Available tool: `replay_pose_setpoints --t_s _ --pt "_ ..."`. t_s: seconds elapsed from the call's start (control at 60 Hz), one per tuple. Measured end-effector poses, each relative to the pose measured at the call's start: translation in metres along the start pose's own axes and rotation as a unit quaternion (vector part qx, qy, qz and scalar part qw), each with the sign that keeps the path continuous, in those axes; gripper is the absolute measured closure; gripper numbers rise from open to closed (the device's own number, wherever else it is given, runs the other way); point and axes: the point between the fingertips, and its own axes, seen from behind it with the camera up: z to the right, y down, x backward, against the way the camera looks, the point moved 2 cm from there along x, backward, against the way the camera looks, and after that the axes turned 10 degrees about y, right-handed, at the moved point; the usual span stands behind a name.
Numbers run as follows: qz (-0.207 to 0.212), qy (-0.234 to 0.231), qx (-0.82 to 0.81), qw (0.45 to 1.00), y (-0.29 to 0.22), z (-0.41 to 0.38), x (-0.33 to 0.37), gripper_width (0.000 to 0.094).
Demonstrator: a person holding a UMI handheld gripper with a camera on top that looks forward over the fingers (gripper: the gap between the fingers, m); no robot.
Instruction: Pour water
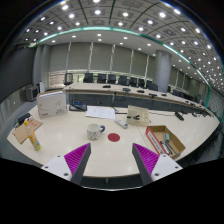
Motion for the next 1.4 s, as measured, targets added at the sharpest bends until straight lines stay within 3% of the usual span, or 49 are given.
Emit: replay_pose_setpoints --t_s 0.183,0.45,0.767,0.867,1.0,1.15,1.25,1.4 --pt "-0.004 -0.035 0.008 0.999 0.011 -0.055 0.008 0.0080" --pt "-0.024 -0.100 0.026 0.994 0.054 -0.221 0.035 0.0077" --pt "-0.001 -0.167 -0.009 0.986 0.070 -0.433 0.010 0.0076" --pt "0.005 -0.171 -0.012 0.985 0.076 -0.482 -0.008 0.0077" --pt "0.021 -0.135 -0.017 0.990 0.081 -0.511 -0.042 0.0080" --pt "0.033 -0.114 -0.018 0.993 0.084 -0.526 -0.076 0.0183" --pt "0.058 -0.096 -0.002 0.994 0.079 -0.528 -0.090 0.0411" --pt "0.077 -0.109 0.010 0.991 0.072 -0.532 -0.090 0.0500"
